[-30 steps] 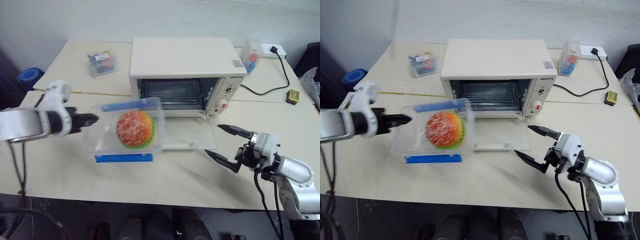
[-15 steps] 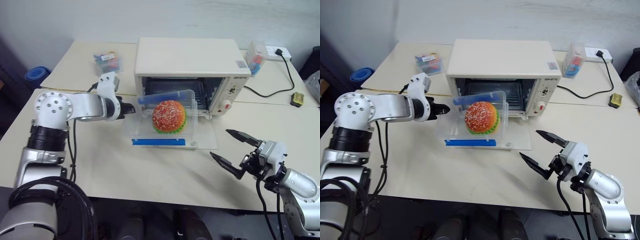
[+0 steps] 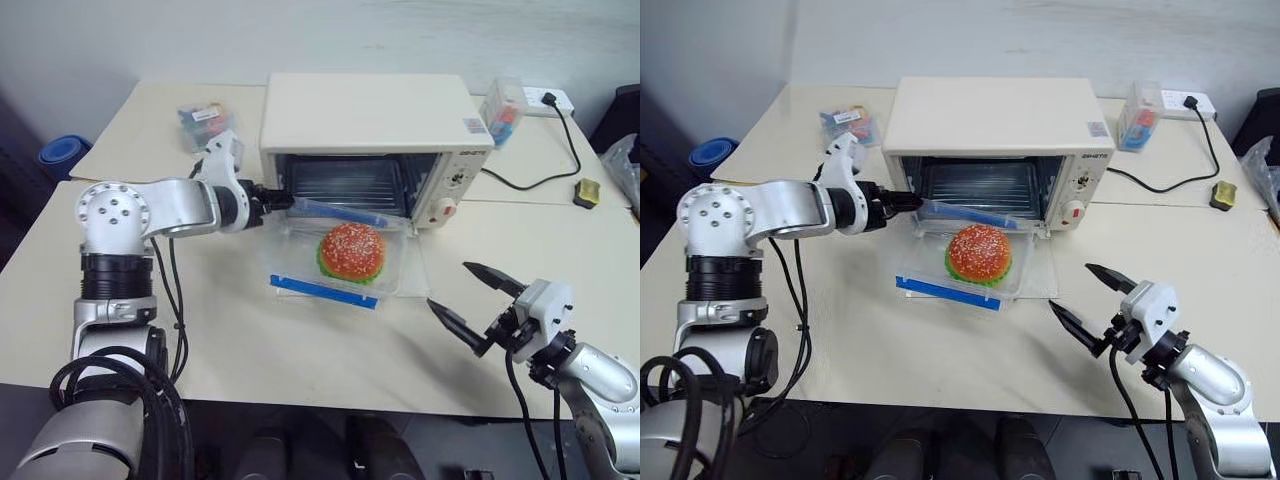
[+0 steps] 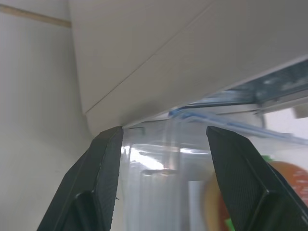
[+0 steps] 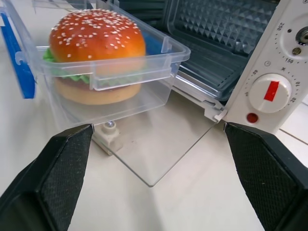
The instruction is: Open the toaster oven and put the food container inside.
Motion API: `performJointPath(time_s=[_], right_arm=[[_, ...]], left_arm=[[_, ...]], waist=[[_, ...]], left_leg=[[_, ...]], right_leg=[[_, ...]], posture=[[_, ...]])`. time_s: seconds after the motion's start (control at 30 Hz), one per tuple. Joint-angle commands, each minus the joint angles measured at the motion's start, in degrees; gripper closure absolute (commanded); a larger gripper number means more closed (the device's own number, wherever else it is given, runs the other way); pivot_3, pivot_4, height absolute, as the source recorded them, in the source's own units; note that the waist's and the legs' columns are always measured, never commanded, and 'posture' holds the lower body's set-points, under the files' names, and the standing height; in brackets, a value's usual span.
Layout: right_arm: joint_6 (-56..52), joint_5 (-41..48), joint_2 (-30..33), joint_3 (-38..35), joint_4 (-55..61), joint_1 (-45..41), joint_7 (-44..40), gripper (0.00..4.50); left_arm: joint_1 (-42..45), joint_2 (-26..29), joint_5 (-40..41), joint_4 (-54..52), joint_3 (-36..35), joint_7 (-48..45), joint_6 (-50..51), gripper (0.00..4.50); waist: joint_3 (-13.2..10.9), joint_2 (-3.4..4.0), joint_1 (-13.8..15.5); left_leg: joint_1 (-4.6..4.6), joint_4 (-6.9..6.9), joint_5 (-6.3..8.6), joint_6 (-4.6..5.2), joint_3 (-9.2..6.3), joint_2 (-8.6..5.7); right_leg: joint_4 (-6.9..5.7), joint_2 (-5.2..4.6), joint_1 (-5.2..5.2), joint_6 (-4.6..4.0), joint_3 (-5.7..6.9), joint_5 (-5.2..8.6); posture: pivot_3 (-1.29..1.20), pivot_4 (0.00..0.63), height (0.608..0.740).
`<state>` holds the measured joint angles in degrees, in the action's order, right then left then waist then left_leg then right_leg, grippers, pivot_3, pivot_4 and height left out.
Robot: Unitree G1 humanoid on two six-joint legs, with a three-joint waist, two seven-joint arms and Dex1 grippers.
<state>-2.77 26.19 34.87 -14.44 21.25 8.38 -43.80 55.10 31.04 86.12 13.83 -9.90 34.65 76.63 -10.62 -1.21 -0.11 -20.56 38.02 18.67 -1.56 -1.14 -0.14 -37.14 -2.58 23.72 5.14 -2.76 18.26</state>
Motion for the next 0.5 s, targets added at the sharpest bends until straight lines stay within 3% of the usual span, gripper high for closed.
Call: performJointPath(time_s=[0.03, 0.13, 0.2, 0.33, 0.43, 0.5], right_arm=[[-2.01, 3.72, 2.33, -2.41, 3.21, -0.39, -2.32, 0.0], [-5.77, 6.28, 5.35, -1.95, 4.66, -1.02, -5.2, 0.18], [-8.43, 6.67, 8.53, 0.02, 6.39, -0.96, -8.37, 0.59], [-12.44, 8.12, 12.45, 3.04, 9.08, -0.46, -12.91, 1.9], [-13.26, 7.29, 11.82, 6.11, 10.38, -1.29, -13.18, 2.96], [-12.88, 4.48, 10.51, 9.35, 10.01, -3.35, -11.91, 3.67]], left_arm=[[-0.97, 3.25, 2.72, -2.46, -4.66, -4.66, 1.38, 1.59], [-3.46, 9.58, 1.5, -4.53, -6.58, -16.94, 4.07, 1.56], [-7.11, 15.14, -3.52, -8.57, -6.06, -29.4, 2.42, 1.98], [-18.77, 26.01, -19.21, -17.92, -0.32, -59.35, -11.99, 3.09], [-29.92, 29.77, -30.22, -26.48, 4.04, -77.12, -26.44, 4.04], [-36.29, 29.11, -36.07, -31.7, 7.05, -83.44, -34.31, 4.5]], waist=[[0.0, 0.0, -0.04], [0.0, 0.0, -0.2], [-0.01, 0.01, -0.59], [-0.01, 0.01, -0.64], [-0.02, 0.03, -0.45], [-0.02, 0.03, -0.14]], left_leg=[[0.0, 0.0, 0.0, 0.0, 0.0, 0.01], [0.0, 0.0, 0.0, 0.0, -0.02, 0.01], [0.01, -0.05, 0.0, 0.0, 0.08, 0.0], [0.04, -0.12, 0.01, -0.04, 0.02, 0.04], [0.17, -0.2, 0.0, -0.03, 0.05, 0.03], [0.19, -0.26, 0.01, 0.01, 0.05, 0.04]], right_leg=[[0.0, 0.02, 0.0, 0.0, 0.01, 0.0], [0.03, 0.01, -0.02, 0.0, 0.03, 0.0], [0.03, 0.03, 0.03, 0.0, 0.01, 0.0], [0.11, 0.05, -0.02, -0.11, 0.02, 0.06], [0.22, 0.01, -0.16, -0.2, 0.01, 0.11], [0.3, -0.07, -0.21, -0.23, -0.01, 0.12]], posture=[[0.0, 0.15, 0.74], [0.0, 0.15, 0.74], [0.0, 0.15, 0.74], [0.0, 0.15, 0.74], [0.0, 0.15, 0.74], [0.0, 0.15, 0.74]])
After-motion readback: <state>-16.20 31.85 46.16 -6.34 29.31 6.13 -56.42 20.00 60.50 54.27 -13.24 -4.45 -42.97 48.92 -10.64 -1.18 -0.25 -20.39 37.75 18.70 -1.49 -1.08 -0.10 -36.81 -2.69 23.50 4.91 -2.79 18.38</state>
